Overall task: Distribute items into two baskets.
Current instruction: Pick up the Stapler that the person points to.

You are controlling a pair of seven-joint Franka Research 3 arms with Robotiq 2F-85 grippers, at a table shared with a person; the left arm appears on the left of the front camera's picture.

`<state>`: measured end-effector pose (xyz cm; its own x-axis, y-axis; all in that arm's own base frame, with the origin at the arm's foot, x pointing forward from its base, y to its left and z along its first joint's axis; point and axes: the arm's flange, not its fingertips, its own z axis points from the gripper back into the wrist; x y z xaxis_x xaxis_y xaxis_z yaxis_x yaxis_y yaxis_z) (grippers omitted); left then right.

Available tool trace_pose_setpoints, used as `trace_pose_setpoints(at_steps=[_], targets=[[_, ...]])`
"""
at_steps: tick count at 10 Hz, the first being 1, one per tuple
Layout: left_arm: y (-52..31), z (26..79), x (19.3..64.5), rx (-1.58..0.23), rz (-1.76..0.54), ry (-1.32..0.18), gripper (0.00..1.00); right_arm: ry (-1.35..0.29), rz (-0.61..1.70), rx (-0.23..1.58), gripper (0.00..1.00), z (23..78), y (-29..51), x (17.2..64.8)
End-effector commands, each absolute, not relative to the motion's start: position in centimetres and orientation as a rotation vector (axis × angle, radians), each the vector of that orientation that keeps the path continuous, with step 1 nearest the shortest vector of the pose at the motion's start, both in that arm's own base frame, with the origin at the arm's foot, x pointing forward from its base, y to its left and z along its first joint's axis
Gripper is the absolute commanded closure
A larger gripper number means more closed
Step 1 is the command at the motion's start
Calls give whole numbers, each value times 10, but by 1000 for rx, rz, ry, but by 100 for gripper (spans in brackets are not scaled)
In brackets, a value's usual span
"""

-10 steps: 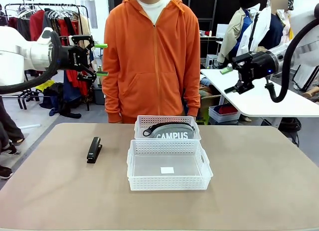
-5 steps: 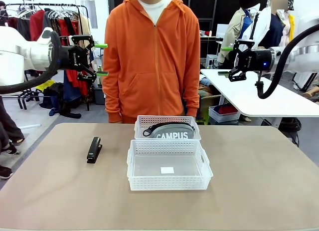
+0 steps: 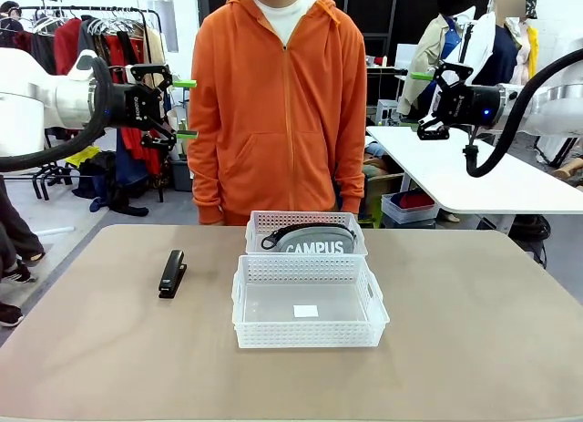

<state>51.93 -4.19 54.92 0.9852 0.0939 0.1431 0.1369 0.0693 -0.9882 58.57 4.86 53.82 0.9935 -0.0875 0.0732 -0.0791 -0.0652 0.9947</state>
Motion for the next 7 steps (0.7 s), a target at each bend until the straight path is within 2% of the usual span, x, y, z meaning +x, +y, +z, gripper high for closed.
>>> trace_pose_setpoints(at_steps=[1, 2, 7], targets=[[-41, 551, 519, -1506, -34, -188, 0, -140, 84, 1595, 0, 542, 51, 587], [-41, 551, 519, -1506, -34, -188, 0, -128, -7, 1638, 0, 538, 49, 586], [-41, 551, 519, -1506, -34, -188, 0, -128, -7, 1638, 0, 538, 49, 586]])
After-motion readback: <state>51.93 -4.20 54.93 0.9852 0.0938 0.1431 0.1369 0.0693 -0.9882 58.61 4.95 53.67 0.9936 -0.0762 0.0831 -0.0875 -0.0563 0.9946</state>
